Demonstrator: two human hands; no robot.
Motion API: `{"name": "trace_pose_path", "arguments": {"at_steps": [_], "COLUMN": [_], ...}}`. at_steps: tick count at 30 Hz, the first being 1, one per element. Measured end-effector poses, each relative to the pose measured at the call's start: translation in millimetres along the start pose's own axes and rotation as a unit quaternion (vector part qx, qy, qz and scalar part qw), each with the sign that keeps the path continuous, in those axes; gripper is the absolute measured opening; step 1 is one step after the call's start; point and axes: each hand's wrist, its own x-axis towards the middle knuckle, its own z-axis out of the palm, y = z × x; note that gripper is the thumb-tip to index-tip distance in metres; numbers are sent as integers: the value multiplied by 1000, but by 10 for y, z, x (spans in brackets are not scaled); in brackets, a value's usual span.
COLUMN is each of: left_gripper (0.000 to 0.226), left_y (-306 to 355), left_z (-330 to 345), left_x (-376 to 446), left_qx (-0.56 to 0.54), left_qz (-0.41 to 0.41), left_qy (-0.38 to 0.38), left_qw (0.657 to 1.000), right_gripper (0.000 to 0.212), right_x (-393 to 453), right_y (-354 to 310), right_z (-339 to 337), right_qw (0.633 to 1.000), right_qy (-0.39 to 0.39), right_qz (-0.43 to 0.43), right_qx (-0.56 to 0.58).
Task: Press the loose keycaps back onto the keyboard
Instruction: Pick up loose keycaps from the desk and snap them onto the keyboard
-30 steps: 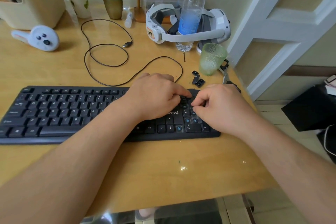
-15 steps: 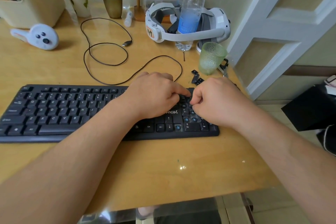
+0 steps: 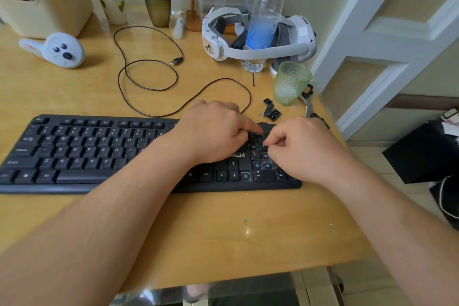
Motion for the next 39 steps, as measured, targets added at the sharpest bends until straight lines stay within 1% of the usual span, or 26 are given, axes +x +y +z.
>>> {"name": "trace_pose_path", "arguments": {"at_steps": [2, 4, 6, 10, 13, 16, 18, 20, 22, 25, 28, 31, 36, 39], "left_gripper": [49, 48, 48, 47, 48, 47, 48, 52, 55, 53, 51, 55, 60, 60], "left_y": [1, 7, 6, 2, 3, 12, 23, 36, 60, 121, 168, 186, 240, 254], "left_z": [-9, -16, -17, -8, -6, -11, -13, -16, -21, 0, 29, 28, 44, 51], "left_x": [-2, -4, -4, -9, -15, -23, -33, -42, -47, -59, -65, -70, -75, -67], "left_qx": [0, -2, -4, -7, -8, -6, -8, -15, -32, -74, -87, -70, -32, -32], "left_qz": [-1, -3, -5, -1, 0, 3, 5, 11, 18, 43, 67, 78, 98, 97], "left_qy": [-3, -5, -6, -1, 1, 5, 14, 27, 35, 29, 19, -2, -37, -42], "left_qw": [1000, 1000, 1000, 1000, 1000, 1000, 1000, 999, 999, 996, 994, 994, 994, 994], "right_gripper": [29, 34, 38, 46, 56, 67, 61, 46, 37, 40, 38, 31, 23, 22], "right_x": [5, -17, -84, -191, -177, -159, -119, -74, -20, 82, 145, 168, 202, 210], "right_y": [61, 113, 154, 198, 249, 264, 311, 372, 423, 501, 570, 564, 483, 443], "right_z": [-30, -34, 12, 111, 93, 79, 8, -112, -219, -247, -227, -233, -257, -279], "right_qw": [999, 998, 997, 996, 997, 995, 992, 984, 969, 940, 913, 893, 875, 856], "right_qy": [30, 63, 69, 18, 20, -24, -35, -43, -69, -76, -90, -86, -75, -91], "right_qz": [6, -9, -36, -64, -64, -74, -105, -170, -227, -302, -358, -400, -430, -449], "right_qx": [21, 22, 2, -55, -47, -64, -58, -42, -63, -142, -173, -189, -210, -239]}}
